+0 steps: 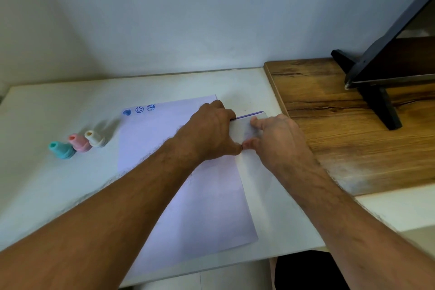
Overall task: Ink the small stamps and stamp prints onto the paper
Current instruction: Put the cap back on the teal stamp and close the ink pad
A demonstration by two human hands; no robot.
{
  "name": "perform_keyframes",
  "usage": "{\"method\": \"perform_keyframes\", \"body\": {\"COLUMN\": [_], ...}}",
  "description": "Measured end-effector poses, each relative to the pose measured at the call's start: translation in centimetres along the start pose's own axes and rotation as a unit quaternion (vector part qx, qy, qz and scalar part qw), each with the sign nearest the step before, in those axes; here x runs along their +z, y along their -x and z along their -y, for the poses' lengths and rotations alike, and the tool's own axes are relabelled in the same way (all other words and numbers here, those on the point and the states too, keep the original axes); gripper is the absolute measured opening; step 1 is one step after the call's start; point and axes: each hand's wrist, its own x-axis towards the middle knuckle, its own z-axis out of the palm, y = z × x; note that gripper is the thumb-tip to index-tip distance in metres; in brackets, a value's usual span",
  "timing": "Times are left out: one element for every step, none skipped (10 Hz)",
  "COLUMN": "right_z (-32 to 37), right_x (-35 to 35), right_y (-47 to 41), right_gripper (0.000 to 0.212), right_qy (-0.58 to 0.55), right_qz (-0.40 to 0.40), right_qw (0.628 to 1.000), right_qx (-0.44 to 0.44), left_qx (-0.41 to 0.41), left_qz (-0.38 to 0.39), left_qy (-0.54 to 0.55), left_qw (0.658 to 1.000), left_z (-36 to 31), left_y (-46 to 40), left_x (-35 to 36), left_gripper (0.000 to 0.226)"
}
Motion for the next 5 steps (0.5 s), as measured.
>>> {"method": "perform_keyframes", "body": {"right_z": [-0.1, 0.1, 1.4, 3.7, 6.7], "right_x": [-0.1, -0.2, -1.3, -1.4, -1.7], "right_y": [0.3, 0.6, 2.6, 4.3, 6.0], "right_gripper": [0.074, 0.088, 0.106, 0.101, 0.096], "right_qy": [-0.061, -0.119, -0.136, -0.150, -0.125], "right_qz": [-0.015, -0.054, -0.072, -0.024, -0.012], "right_qw": [0.998, 0.991, 0.988, 0.986, 0.984], "right_qx": [0.018, 0.019, -0.001, -0.071, -0.127], "left_qx": [-0.001, -0.014, -0.038, -0.092, -0.122], "left_qz": [0.027, 0.014, -0.048, -0.042, -0.046], "left_qy": [0.000, 0.030, 0.009, -0.047, -0.092], "left_qw": [1.000, 0.999, 0.998, 0.994, 0.987], "left_z": [-0.1, 0.5, 2.4, 4.9, 6.9], "left_y": [0.2, 1.9, 5.8, 9.9, 13.2], "left_x": [-0.5, -1.8, -4.2, -6.1, -9.3], "left_gripper": [0.076, 0.098, 0.099, 0.108, 0.107]}}
